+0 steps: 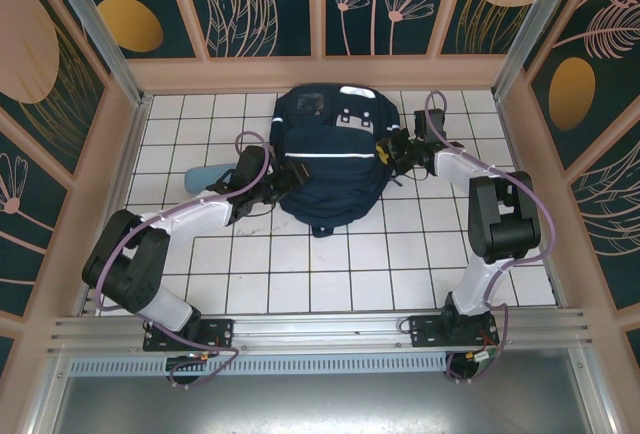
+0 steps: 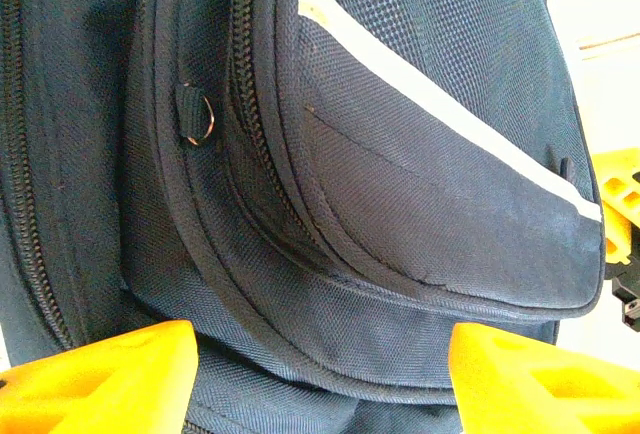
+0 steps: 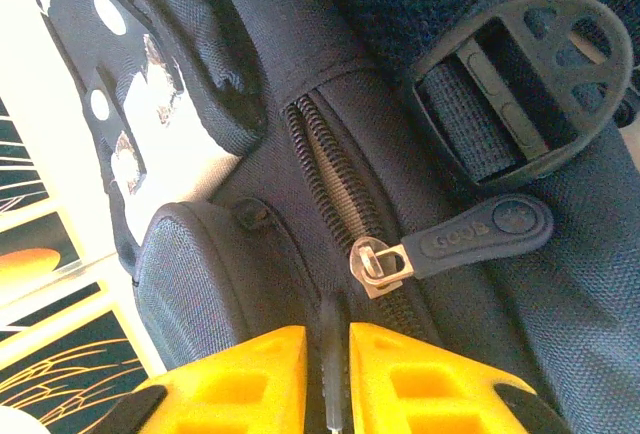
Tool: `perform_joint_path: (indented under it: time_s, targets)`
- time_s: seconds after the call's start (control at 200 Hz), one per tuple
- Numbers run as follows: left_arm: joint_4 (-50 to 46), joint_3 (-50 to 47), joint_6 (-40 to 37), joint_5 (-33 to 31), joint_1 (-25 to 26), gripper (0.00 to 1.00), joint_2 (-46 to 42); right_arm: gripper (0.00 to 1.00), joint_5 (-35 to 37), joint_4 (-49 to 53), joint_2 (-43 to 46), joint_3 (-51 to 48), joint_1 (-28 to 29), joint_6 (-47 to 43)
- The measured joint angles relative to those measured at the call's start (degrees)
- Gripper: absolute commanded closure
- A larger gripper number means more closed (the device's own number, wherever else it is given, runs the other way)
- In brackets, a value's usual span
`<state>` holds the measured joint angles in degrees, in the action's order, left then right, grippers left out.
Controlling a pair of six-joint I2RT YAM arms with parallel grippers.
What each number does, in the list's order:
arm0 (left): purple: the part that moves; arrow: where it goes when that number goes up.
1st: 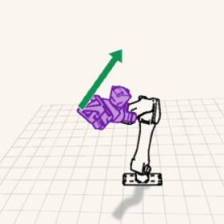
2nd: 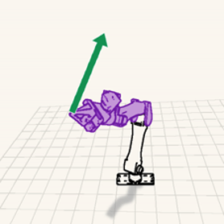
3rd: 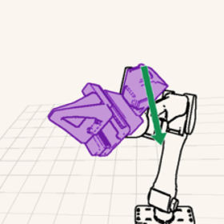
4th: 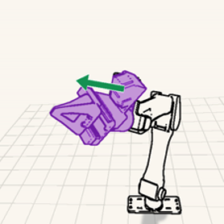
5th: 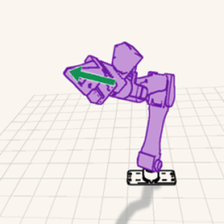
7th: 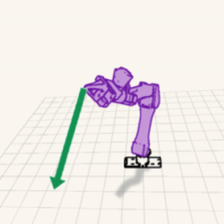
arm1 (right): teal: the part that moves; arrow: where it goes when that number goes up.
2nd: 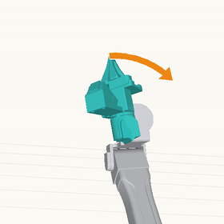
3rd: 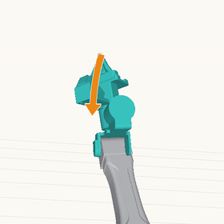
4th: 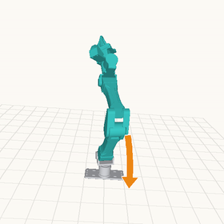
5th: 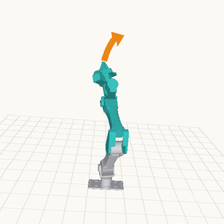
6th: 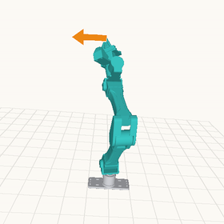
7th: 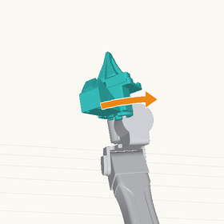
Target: Pack the student bag
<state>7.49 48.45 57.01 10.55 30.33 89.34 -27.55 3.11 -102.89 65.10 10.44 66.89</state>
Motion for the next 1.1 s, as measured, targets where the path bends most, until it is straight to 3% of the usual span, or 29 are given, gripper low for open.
perform_joint_path:
  time_s: [0.14, 0.33, 0.566, 0.751, 1.096]
  targets:
    - [0.26, 0.0, 0.0, 0.57, 0.0, 0.33, 0.46, 0.78, -0.96, -0.63, -0.39, 0.0, -0.2, 0.76]
    - [2.73, -0.02, 0.24, 2.34, 0.0, 0.38, 1.64, 1.0, -2.34, -1.44, -1.66, 0.02, -0.39, 1.2]
    - [5.11, -0.11, 0.52, 4.28, -0.07, 0.51, 4.2, 1.0, -2.36, -1.42, -0.52, -0.35, -0.37, -0.94]
    - [6.62, -0.46, 1.53, 5.53, -0.33, 0.63, 6.14, 1.0, -2.56, -0.74, 6.03, -6.23, -0.07, -3.41]
    - [9.84, -0.55, 2.69, 7.32, -0.22, 0.65, 8.81, 1.0, -2.89, 0.74, 17.81, -16.74, 6.03, -2.62]
